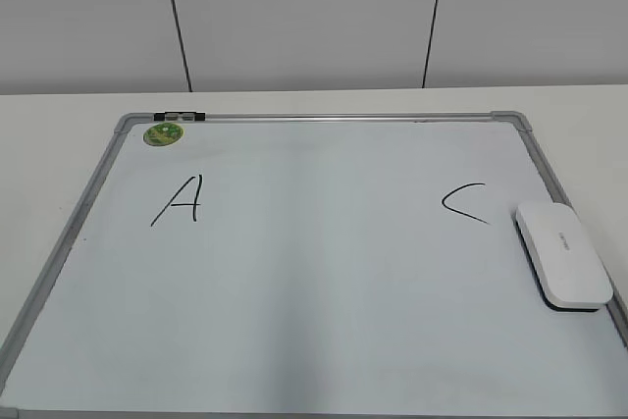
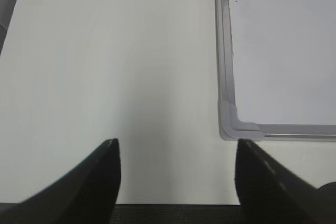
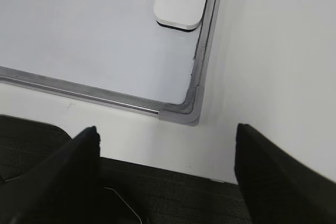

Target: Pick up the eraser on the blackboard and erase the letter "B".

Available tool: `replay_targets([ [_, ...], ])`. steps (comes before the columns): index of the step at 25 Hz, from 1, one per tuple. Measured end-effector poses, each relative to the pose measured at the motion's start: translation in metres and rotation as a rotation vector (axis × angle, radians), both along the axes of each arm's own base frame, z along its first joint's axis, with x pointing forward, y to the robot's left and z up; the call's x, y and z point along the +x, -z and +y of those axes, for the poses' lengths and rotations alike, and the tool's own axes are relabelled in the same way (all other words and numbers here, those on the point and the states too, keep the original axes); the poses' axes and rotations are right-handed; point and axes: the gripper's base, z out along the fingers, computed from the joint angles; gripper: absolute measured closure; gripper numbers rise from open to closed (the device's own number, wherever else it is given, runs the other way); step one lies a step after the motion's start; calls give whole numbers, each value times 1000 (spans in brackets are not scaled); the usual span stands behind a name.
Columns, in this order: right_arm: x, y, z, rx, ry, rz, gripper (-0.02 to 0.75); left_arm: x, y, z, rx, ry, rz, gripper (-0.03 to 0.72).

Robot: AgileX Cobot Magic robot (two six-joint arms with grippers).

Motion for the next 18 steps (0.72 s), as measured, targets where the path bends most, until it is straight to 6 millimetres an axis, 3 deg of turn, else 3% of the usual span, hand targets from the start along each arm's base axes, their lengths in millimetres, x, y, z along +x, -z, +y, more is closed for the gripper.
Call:
replay_targets([
  [8, 0, 0, 0, -1, -1, 0, 146, -2, 0, 0, -1, 0, -10, 178],
  [18, -15, -3, -5, 18, 81, -107, 146, -35, -4, 3, -16, -27, -214, 178],
])
